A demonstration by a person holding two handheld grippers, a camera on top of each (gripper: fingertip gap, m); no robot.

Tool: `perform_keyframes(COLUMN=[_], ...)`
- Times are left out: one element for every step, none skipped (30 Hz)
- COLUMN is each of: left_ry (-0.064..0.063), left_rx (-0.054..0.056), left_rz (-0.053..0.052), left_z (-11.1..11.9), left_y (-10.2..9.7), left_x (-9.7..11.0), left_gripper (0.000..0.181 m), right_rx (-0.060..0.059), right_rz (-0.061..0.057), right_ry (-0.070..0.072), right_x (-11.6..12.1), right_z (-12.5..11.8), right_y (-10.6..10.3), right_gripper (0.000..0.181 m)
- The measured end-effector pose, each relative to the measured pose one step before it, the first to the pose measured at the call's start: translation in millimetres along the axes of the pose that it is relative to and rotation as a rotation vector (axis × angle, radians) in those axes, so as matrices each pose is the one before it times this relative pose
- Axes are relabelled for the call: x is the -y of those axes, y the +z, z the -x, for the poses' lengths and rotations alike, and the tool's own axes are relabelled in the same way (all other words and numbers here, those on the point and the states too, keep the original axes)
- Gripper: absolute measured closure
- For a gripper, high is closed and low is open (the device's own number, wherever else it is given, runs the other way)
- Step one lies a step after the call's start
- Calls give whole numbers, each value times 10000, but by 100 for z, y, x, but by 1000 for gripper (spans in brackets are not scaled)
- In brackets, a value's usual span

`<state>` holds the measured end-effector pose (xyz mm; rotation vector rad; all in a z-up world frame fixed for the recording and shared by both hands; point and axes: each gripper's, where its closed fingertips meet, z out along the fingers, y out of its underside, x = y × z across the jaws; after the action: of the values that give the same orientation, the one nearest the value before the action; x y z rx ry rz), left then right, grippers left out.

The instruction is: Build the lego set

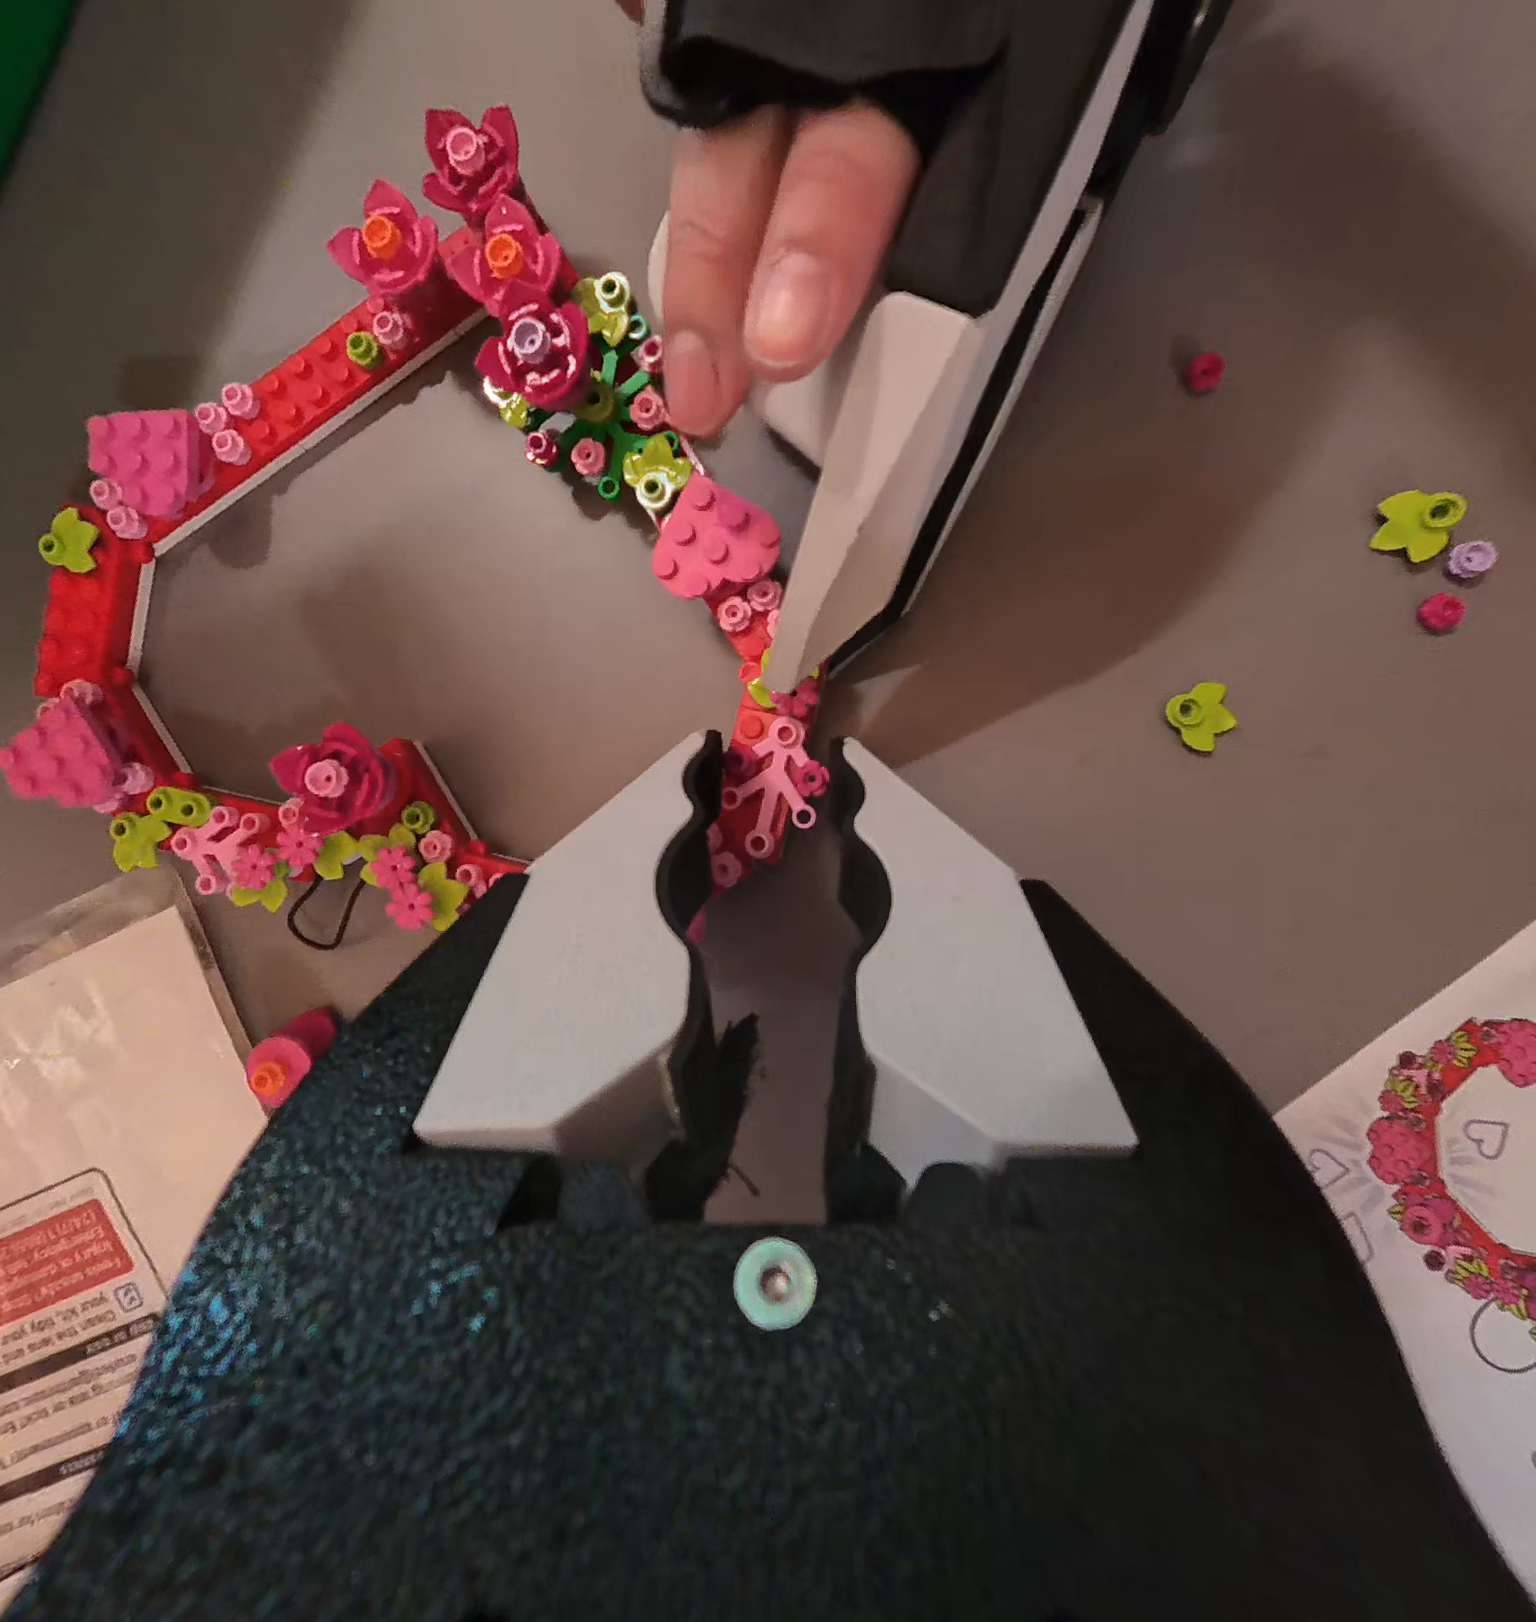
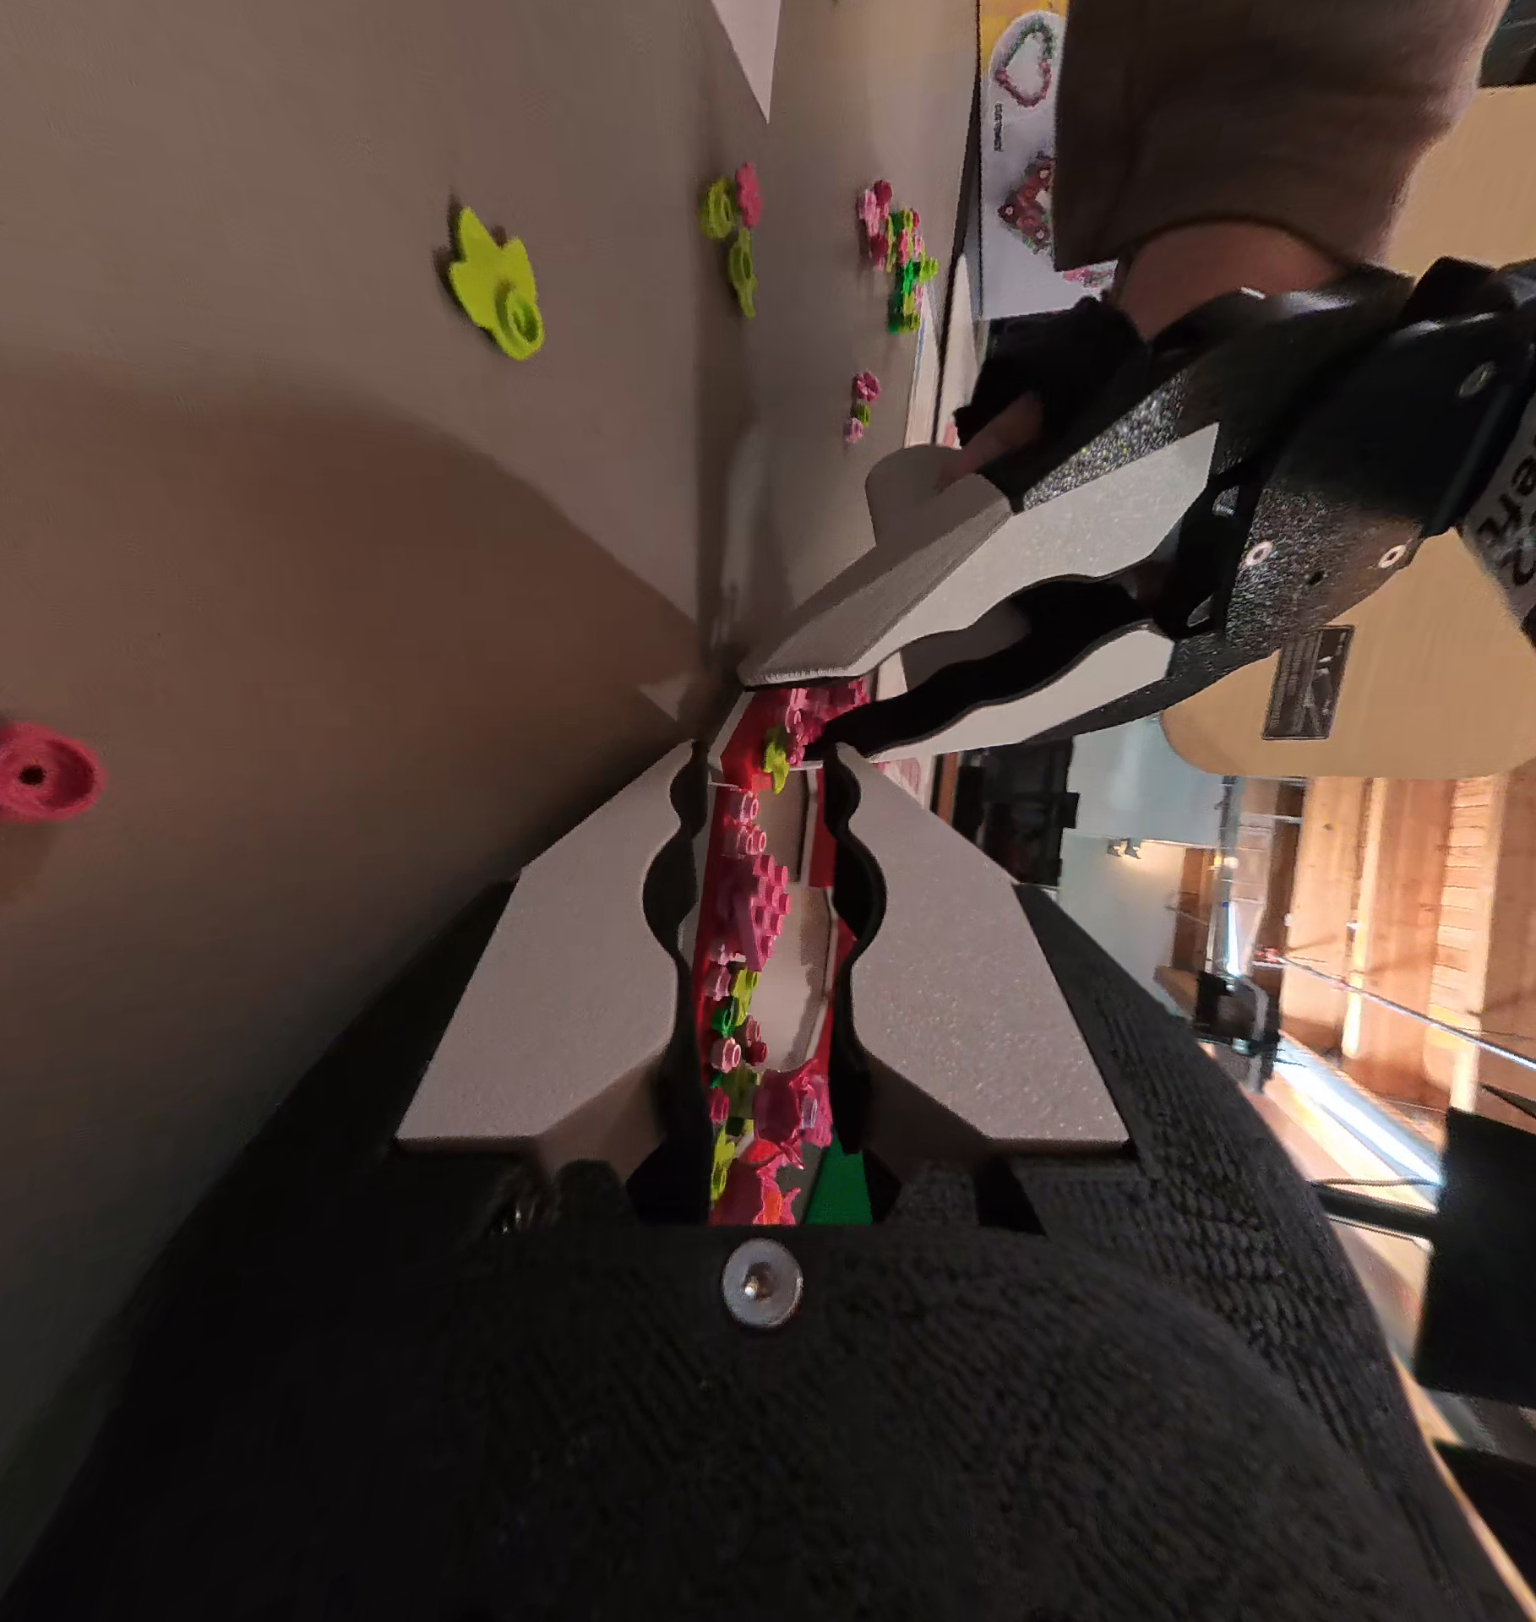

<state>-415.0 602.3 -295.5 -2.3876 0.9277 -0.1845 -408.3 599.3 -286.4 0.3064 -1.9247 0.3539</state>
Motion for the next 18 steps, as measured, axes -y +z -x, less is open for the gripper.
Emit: perform_keyframes(left_ry=[-62,-44,-33,-36,-40,-20,10,11,-13,-36,-27,-41,-41,-24,-5,1,-10,-19], left_rx=[5,18,5,-23,-39,-9,9,-11,-23,0,-14,-25,-19,0,20,8,-5,-9], left_rz=[-29,-19,-36,-46,-48,16,43,12,-20,-40,-37,-44,-50,-10,21,-5,-21,-24], left_z=[90,106,78,51,9,50,58,19,10,50,45,5,13,13,39,14,-4,-2], left_y=[-26,-28,-46,-47,-32,0,6,2,-11,-31,-45,-33,-21,-7,11,-5,-13,-2], left_x=[-47,-31,4,60,86,3,-29,13,57,86,65,69,73,10,-64,-22,7,23], left_gripper=[159,159,159,159,159,159,159,159,159,159,159,159,159,159,159,159,159,159], right_rx=[-118,-124,-140,-95,-53,-15,66,66,42,0,-35,-42,-57,-68,-4,-31,-39,-17], right_rz=[36,53,32,3,37,-37,-56,2,25,37,15,4,34,25,33,23,3,-4], right_ry=[-135,-124,-143,-116,-37,36,91,86,27,-35,-72,-71,-63,-74,-47,5,31,27], right_x=[-48,-66,-54,-29,-114,-15,-11,-67,-94,-98,-42,3,-20,-5,-27,3,13,-9], right_z=[-53,-78,-106,-80,-59,-70,1,-25,-26,-45,-6,13,33,11,89,24,-17,-19], right_y=[50,50,33,34,30,17,15,45,57,84,84,79,77,49,39,19,-13,-20], right_gripper=[156,156,155,154,153,152,152,151,151,150,151,153,156,157,160,160,161,161])
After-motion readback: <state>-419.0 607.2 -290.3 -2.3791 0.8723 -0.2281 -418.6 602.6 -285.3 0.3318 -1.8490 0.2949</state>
